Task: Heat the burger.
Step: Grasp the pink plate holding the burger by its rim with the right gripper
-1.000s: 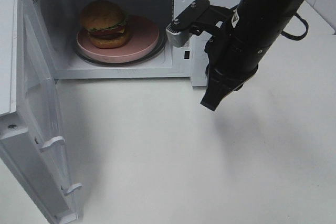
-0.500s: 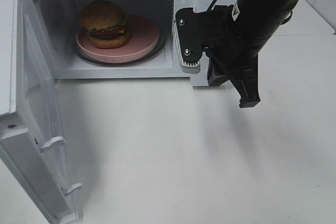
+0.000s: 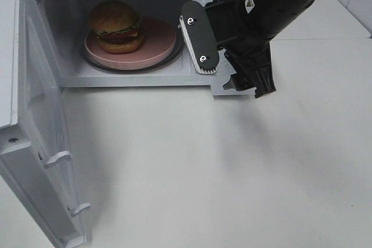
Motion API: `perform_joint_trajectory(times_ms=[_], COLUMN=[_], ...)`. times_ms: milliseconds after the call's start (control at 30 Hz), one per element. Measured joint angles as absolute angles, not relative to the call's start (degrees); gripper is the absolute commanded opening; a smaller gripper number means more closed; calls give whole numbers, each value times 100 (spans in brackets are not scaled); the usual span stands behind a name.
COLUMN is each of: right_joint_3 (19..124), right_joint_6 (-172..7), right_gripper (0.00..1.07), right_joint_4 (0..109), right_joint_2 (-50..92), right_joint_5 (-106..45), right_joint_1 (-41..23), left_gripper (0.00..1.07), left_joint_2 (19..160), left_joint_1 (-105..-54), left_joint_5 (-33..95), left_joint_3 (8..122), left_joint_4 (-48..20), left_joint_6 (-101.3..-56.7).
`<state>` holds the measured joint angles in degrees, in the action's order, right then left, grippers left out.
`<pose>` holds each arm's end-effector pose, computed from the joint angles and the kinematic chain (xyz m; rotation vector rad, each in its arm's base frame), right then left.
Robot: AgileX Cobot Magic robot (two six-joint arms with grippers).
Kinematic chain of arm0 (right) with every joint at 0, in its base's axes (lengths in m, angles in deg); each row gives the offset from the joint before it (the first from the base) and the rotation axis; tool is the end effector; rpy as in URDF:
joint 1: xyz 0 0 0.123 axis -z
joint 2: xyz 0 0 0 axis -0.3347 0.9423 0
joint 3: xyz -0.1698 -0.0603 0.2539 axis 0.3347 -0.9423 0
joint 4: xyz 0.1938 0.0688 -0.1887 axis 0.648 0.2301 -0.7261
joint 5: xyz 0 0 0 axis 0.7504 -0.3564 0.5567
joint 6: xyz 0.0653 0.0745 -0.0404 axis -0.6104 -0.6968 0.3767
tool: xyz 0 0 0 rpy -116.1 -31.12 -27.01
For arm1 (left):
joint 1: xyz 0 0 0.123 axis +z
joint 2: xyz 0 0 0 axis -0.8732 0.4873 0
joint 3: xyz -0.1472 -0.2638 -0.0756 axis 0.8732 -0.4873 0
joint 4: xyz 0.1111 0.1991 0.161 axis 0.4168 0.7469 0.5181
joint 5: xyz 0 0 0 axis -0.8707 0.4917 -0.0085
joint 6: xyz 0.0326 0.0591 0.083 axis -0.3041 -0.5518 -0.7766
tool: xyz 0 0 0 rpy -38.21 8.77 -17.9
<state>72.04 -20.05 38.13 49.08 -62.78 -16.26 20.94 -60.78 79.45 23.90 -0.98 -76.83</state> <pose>0.3349 0.2242 0.2489 -2.1201 1.3738 -0.4938 0.0067 -0.0025 0.2867 0.0282 2.0161 -0.0138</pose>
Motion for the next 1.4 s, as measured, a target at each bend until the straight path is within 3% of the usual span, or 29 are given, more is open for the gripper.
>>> perform_joint_trajectory(times_ms=[667, 1400], right_joint_3=[8213, 10190], right_joint_6=[-2779, -3117], right_gripper=[90, 85], right_joint_4=[3211, 3211], right_joint_2=[6123, 7933], right_joint_5=[-6015, -6015], right_joint_1=[-2055, -2055], left_gripper=[98, 98], left_joint_2=[2094, 2094], left_joint_1=[-6078, -6078], left_joint_5=[7945, 7945], left_joint_3=[2390, 2390], left_joint_4=[-98, -98], left_joint_6=[-7683, -7683])
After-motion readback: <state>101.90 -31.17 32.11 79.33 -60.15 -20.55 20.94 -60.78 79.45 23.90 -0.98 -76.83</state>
